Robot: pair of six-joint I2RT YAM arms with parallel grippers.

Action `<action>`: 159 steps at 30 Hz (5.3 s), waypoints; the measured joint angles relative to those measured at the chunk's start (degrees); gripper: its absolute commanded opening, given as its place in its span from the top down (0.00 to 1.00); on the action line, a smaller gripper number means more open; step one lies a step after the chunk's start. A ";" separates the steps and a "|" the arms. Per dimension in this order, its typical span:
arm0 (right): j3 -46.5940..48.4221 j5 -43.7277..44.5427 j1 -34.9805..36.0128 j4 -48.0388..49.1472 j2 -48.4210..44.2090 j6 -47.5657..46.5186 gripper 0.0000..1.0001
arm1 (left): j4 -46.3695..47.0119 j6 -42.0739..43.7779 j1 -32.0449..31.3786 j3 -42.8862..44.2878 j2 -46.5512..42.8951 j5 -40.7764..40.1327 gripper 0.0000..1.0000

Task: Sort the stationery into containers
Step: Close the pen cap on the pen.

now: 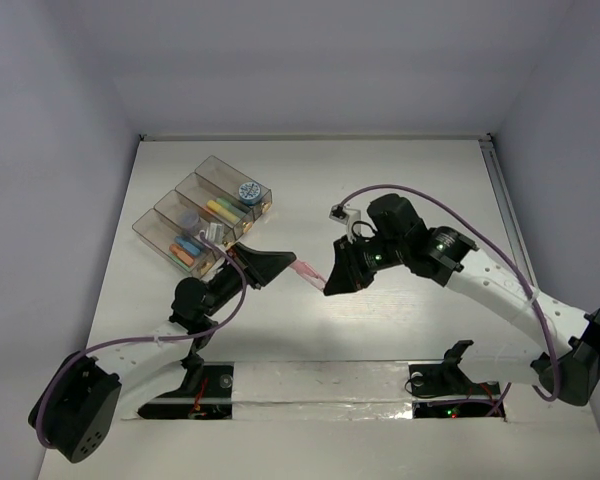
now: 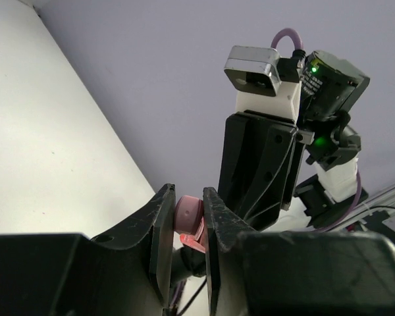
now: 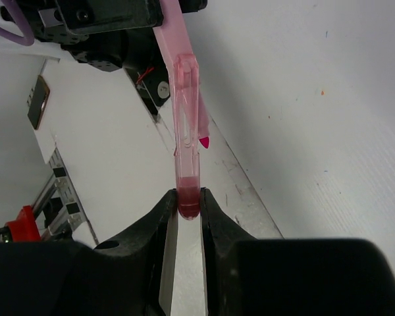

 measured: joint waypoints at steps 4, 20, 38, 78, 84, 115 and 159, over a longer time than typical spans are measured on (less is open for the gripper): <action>-2.58 0.42 0.00 2.67 -2.03 0.15 1.00 | 0.48 -2.71 0.02 0.00 0.79 0.68 1.00; -6.78 -0.46 0.00 12.52 -3.69 3.72 1.00 | 2.69 -4.74 0.28 0.04 0.15 0.55 1.00; -6.78 -1.16 0.48 15.80 -1.46 7.23 1.00 | 3.19 2.01 -0.98 1.88 -0.35 -1.42 1.00; -3.54 6.12 0.70 12.57 -6.75 4.70 1.00 | -22.12 20.22 -6.10 13.73 -9.05 -4.42 1.00; -3.89 3.93 -3.19 9.81 -5.66 4.37 1.00 | -20.90 20.06 -6.12 11.74 -7.15 -3.82 1.00; -7.32 -13.55 -13.73 34.25 -0.66 11.10 1.00 | -4.59 6.08 -8.57 -2.49 -4.20 3.54 1.00; -15.17 -6.82 -15.15 37.55 -2.54 11.47 0.30 | -13.03 11.13 -8.72 0.26 -6.47 4.44 1.00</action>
